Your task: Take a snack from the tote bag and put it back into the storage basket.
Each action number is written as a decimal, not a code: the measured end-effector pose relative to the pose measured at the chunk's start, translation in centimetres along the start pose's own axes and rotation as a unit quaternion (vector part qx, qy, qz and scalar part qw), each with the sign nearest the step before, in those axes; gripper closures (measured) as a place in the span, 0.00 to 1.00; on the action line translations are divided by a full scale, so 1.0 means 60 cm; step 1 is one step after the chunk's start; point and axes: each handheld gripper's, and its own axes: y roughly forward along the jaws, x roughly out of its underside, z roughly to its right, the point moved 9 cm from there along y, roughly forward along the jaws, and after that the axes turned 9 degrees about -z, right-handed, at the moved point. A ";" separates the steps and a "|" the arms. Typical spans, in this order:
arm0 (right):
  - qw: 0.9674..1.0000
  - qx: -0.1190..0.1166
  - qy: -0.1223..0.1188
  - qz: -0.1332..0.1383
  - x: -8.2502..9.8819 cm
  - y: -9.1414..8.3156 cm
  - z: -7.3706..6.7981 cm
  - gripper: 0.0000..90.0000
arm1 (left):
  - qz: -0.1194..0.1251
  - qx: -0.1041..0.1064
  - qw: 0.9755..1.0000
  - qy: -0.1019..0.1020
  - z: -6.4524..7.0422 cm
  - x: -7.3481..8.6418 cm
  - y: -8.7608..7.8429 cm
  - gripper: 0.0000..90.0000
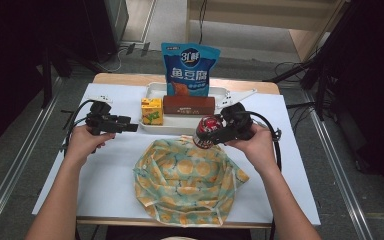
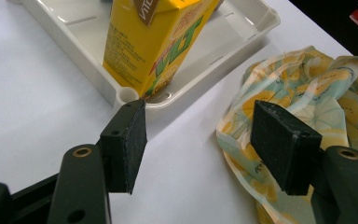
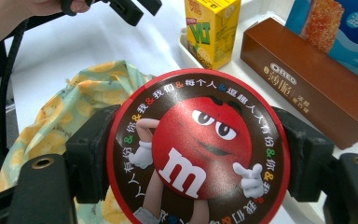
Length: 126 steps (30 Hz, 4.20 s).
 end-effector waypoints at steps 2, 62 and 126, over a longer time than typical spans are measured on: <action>1.000 0.001 0.003 0.001 -0.002 0.000 0.002 0.29 | 0.001 0.000 1.000 -0.001 0.000 0.000 -0.001 0.41; 0.997 0.036 0.065 0.005 -0.030 0.050 0.156 0.29 | 0.002 -0.004 1.000 0.005 0.006 0.017 -0.006 0.40; 0.990 0.077 0.116 -0.032 0.039 0.160 0.229 0.27 | 0.000 -0.006 1.000 0.008 0.008 0.021 -0.007 0.40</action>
